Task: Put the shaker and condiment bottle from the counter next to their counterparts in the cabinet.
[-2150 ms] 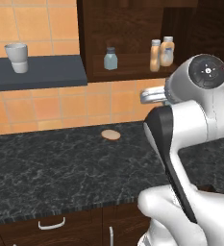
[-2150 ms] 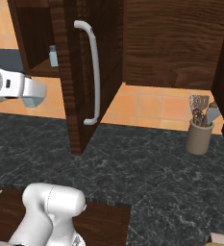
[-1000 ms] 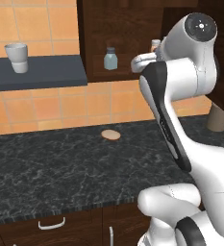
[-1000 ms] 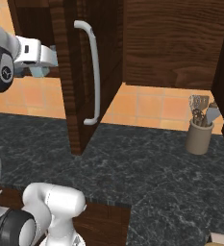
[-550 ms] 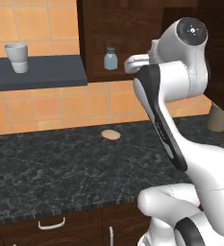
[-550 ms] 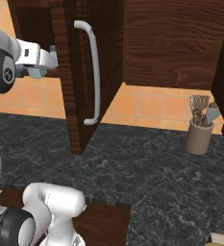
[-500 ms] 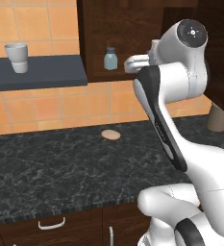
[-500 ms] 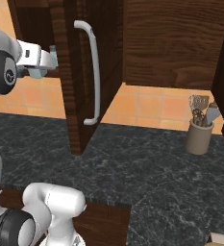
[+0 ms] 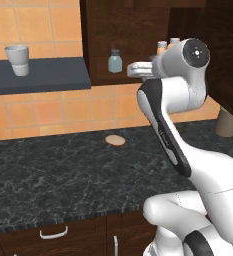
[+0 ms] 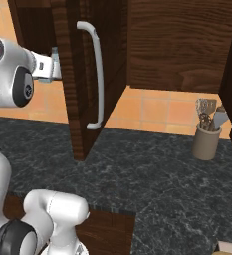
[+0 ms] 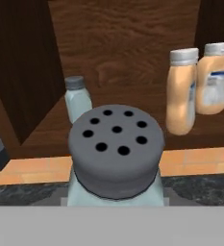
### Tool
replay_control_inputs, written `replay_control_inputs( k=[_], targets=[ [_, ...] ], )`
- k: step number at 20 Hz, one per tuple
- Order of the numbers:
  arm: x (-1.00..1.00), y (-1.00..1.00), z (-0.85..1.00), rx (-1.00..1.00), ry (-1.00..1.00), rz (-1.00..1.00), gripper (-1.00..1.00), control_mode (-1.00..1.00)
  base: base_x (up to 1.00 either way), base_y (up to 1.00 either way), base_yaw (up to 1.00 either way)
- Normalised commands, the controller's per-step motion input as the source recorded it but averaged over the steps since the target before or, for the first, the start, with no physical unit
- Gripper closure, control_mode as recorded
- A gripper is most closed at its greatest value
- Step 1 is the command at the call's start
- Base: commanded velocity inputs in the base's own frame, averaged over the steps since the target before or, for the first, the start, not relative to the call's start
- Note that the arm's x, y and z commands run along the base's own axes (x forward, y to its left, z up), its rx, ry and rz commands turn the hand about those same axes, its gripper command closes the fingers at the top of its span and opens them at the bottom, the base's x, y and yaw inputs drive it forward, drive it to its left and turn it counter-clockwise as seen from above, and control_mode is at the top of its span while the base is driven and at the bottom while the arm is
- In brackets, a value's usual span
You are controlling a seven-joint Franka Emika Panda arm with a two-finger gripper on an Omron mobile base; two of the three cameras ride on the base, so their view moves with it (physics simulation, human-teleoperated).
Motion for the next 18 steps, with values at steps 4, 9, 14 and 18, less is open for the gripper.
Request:
replay_control_inputs(
  k=[4,9,14,18],
  targets=[
    [0.64,0.0,0.0,0.0,0.0,0.0,1.0,-1.0,0.0,0.0,0.0],
    [0.7,0.06,0.0,0.0,0.0,0.0,1.0,-1.0,0.0,0.0,0.0],
    [0.45,0.1,-0.02,0.0,0.0,0.01,1.0,-1.0,0.0,0.0,0.0],
    [0.54,0.12,-0.15,0.0,0.0,0.01,1.0,-1.0,0.0,0.0,0.0]
  ],
)
